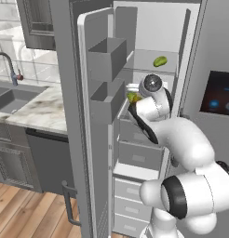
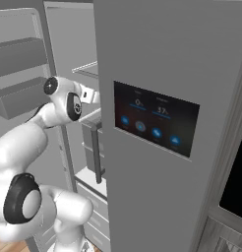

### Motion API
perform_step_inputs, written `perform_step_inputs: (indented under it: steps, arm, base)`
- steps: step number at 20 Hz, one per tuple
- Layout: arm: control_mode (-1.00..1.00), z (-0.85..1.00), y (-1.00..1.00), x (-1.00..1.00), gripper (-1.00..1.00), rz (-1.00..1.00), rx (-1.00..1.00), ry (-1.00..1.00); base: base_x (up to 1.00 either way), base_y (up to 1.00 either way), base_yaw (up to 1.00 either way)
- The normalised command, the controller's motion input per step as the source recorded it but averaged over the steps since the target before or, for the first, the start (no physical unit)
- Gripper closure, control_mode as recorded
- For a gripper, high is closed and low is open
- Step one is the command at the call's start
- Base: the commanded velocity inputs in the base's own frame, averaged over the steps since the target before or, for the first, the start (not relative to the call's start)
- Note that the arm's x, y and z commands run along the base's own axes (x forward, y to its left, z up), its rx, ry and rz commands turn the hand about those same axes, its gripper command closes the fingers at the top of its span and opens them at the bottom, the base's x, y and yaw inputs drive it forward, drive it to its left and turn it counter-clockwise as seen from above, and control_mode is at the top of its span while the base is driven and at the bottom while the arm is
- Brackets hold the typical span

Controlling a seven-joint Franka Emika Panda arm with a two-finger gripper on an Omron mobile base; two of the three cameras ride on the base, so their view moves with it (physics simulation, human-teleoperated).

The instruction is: Take the mango and orange from the highest rack and move them to the second highest rack where the carrot and broccoli are located, to maximize freezer space. Close the freezer door after rearranging.

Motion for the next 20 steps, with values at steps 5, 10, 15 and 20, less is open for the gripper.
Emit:
perform_step_inputs:
  steps: [5,10,15,20]
  arm:
    - [-1.0,0.54,0.0,-0.46,-1.0,-0.2,0.19,0.19]
    - [-1.0,0.31,-0.11,-0.02,-1.0,-0.08,0.0,0.21]
    - [-1.0,0.11,-0.3,0.0,-1.0,-0.01,0.0,0.1]
    - [-1.0,0.1,-0.37,0.02,-1.0,0.0,0.0,0.01]
  base:
    - [0.0,0.0,0.0]
    - [0.0,0.0,0.0]
    - [0.0,0.0,0.0]
    - [0.0,0.0,0.0]
